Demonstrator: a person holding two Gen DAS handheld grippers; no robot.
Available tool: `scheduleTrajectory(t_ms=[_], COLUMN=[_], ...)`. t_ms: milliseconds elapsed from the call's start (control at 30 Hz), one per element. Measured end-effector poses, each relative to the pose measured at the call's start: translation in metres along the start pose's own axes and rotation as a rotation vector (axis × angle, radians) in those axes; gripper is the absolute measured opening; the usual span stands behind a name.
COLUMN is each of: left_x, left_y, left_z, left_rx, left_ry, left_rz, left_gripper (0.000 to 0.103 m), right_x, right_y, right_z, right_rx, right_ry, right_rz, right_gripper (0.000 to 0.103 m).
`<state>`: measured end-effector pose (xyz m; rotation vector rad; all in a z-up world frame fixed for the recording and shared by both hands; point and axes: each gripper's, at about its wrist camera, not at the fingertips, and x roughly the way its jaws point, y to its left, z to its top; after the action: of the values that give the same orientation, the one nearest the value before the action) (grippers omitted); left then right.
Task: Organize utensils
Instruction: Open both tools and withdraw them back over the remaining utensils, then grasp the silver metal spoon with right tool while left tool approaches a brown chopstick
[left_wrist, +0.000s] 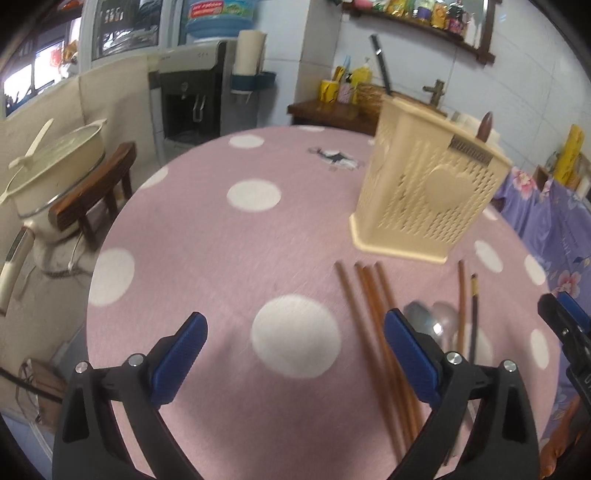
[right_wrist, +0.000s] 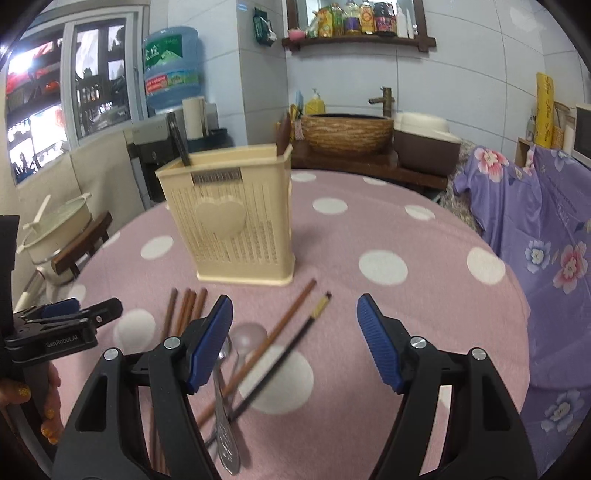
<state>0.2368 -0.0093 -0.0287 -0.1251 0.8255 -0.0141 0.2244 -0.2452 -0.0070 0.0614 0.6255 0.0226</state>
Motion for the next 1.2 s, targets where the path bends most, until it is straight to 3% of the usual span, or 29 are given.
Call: scheduleTrajectory(t_ms=[300, 467, 633, 733, 967, 1100, 1200], left_x=[0.016, 0.015, 0.020, 0.024, 0.028, 0.026, 0.025], left_y=[-0.015, -0.029, -0.041, -0.051, -0.053, -0.033, -0.017], left_z=[-0.032, -0.032, -0.031, -0.033, -0.033, -0.031, -0.028], left_rx=[0.064, 0.089, 0.123, 0.179, 0.209, 0.173, 0.154], left_ry=[0.121, 0.121, 0.114, 0.107, 0.123, 0.130, 0.135], left_rz=[-0.029, -0.060, -0.028, 0.032, 0.040, 0.041, 0.050], left_gripper=[0.062, 0.060, 0.060, 0.060, 0.058, 0.058, 0.058], right_x=[0.009, 0.007, 0.004, 0.003, 0.004, 0.011, 0.019], right_y=[0.002, 0.006, 0.010, 0.010, 0.020, 0.033, 0.046], right_z=[-0.040, -0.041, -0.040, -0.040, -0.037, -0.030, -0.024], right_rx=[0.007, -0.008, -0.015, -0.011, -0.065, -0.144, -0.188], right_ry=[0.067, 0.068, 0.063, 0.062, 0.070, 0.112, 0.160], right_rz=[-0.045, -0.037, -0.029, -0.025, -0.029, 0.041, 0.177], right_gripper=[0.070, 0.070, 0.070, 0.070, 0.070, 0.066, 0.059])
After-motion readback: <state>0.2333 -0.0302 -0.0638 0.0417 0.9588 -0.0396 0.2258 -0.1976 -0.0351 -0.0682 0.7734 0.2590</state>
